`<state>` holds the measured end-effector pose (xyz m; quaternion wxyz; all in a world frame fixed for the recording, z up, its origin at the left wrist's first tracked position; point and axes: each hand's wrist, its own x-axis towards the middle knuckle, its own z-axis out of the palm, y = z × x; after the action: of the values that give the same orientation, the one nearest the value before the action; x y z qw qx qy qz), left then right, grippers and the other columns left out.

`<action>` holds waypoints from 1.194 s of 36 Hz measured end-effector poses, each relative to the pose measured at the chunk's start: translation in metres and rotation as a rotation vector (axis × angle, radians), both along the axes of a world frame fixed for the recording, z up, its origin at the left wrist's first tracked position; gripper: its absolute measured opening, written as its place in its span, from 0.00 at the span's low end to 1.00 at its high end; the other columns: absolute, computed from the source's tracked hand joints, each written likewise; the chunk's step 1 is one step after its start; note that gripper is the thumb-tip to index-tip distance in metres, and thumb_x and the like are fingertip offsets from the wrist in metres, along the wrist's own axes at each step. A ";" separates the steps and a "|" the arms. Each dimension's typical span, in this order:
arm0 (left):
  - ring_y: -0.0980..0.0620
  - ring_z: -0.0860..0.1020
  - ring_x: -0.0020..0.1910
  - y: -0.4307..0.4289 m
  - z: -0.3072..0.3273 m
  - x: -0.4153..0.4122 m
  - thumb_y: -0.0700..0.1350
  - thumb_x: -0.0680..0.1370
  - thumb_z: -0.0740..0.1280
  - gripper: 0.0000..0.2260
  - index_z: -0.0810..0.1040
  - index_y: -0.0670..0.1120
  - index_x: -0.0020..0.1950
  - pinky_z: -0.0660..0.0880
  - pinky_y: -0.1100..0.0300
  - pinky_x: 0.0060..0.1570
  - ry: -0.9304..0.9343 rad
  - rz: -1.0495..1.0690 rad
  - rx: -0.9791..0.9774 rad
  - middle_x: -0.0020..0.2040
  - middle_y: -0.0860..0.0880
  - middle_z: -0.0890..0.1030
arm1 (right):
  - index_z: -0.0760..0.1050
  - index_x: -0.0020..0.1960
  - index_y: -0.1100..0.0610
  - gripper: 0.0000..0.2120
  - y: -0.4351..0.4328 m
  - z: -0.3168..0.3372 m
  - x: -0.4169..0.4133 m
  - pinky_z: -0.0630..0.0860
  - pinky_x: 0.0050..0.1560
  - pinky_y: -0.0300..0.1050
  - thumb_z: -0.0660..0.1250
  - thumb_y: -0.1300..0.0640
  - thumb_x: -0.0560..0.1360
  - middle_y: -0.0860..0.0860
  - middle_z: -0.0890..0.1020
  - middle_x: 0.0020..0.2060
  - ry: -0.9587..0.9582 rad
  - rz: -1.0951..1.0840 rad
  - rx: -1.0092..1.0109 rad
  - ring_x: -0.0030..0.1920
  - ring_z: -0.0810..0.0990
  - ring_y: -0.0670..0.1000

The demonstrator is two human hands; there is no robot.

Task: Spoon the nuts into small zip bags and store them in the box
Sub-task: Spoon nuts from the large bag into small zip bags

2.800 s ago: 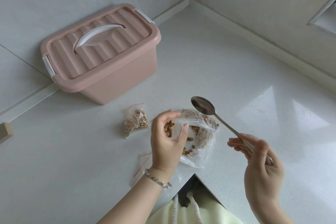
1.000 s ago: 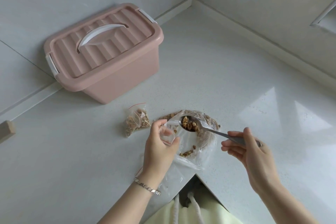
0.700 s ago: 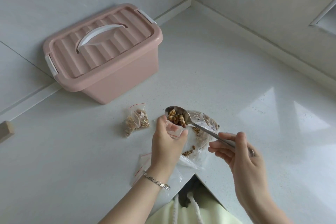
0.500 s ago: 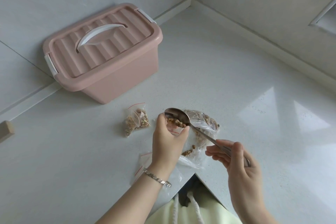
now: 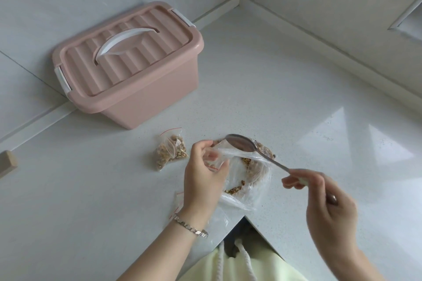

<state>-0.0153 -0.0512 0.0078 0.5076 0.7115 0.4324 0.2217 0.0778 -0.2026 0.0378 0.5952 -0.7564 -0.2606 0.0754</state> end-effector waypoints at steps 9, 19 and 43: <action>0.67 0.74 0.40 0.009 0.001 -0.013 0.38 0.70 0.72 0.19 0.69 0.53 0.53 0.67 0.77 0.42 -0.018 0.018 0.051 0.39 0.55 0.77 | 0.81 0.41 0.53 0.17 0.008 -0.031 0.032 0.74 0.36 0.35 0.58 0.44 0.72 0.44 0.79 0.30 -0.067 0.325 -0.565 0.36 0.79 0.44; 0.67 0.74 0.43 0.008 -0.001 -0.021 0.39 0.71 0.72 0.18 0.69 0.53 0.53 0.68 0.78 0.43 0.014 0.026 0.043 0.40 0.56 0.77 | 0.77 0.40 0.58 0.23 0.032 -0.032 0.048 0.77 0.39 0.46 0.53 0.43 0.78 0.50 0.81 0.32 -0.268 0.450 -0.908 0.34 0.79 0.50; 0.70 0.73 0.43 0.008 -0.001 -0.022 0.39 0.71 0.72 0.17 0.70 0.51 0.54 0.68 0.78 0.41 0.040 0.050 0.016 0.41 0.56 0.77 | 0.77 0.47 0.62 0.17 0.005 -0.095 -0.001 0.77 0.42 0.44 0.54 0.51 0.80 0.58 0.84 0.36 1.104 -0.029 -0.314 0.38 0.83 0.54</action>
<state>-0.0369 -0.0432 0.0068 0.4876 0.7088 0.4581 0.2234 0.0772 -0.1973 -0.0574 0.5244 -0.6877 0.1136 0.4890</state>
